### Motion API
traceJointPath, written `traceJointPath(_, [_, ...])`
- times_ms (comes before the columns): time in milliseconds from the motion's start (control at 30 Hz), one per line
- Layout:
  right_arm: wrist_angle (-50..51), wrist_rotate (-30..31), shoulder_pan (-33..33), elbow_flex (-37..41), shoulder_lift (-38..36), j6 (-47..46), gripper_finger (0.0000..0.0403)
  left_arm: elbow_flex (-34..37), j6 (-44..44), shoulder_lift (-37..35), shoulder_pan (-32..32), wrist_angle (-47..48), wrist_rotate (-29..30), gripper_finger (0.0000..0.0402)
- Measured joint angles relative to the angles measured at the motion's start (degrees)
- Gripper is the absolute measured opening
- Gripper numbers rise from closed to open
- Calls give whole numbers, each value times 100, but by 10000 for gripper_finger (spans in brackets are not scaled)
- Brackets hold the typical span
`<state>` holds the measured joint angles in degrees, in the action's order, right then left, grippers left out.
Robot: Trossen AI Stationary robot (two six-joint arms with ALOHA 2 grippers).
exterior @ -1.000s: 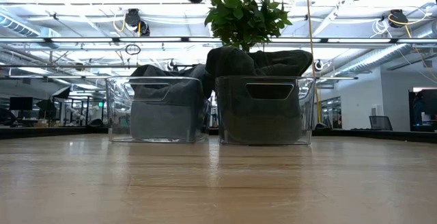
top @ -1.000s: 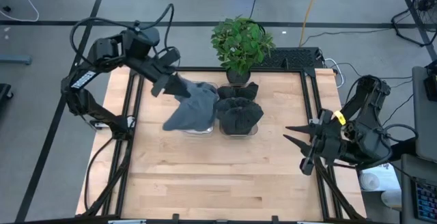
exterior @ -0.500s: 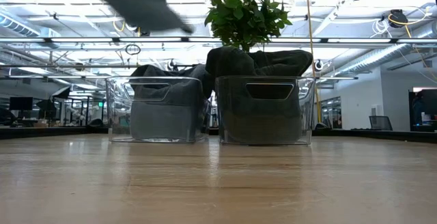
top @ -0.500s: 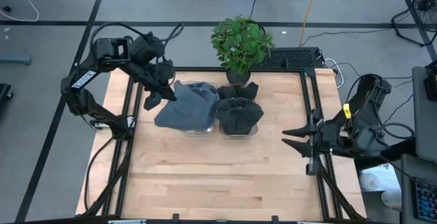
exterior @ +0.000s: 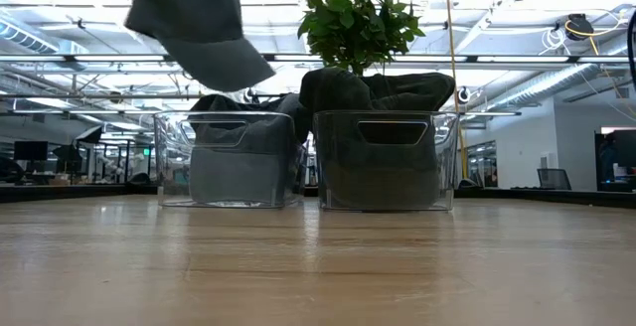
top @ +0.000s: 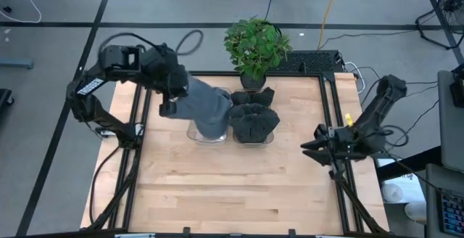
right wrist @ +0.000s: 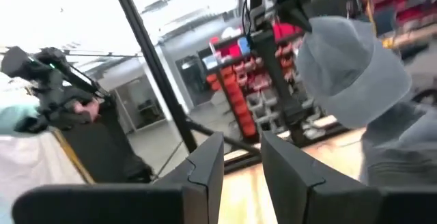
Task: Pick & Place hat
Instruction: Put the blue cap into the left transparent bin
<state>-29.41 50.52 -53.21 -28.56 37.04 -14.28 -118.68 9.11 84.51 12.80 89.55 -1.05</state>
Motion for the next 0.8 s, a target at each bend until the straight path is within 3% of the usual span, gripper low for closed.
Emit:
traceJointPath(200, [-1810, 31, 0, 1577, -241, 1166, 89, 0, 600, 236, -435, 42, 1028, 4])
traceJointPath(433, [-2962, 16, -4, 2722, -433, 1177, 89, 0, 880, 649, -664, 38, 1149, 3])
traceJointPath(633, [-2771, 61, -7, 2750, -954, 1973, 89, 0, 852, 914, -693, 40, 1004, 3])
traceJointPath(800, [-2753, 83, -23, 2756, -1821, 2741, 89, 0, 763, 966, -691, 33, 959, 3])
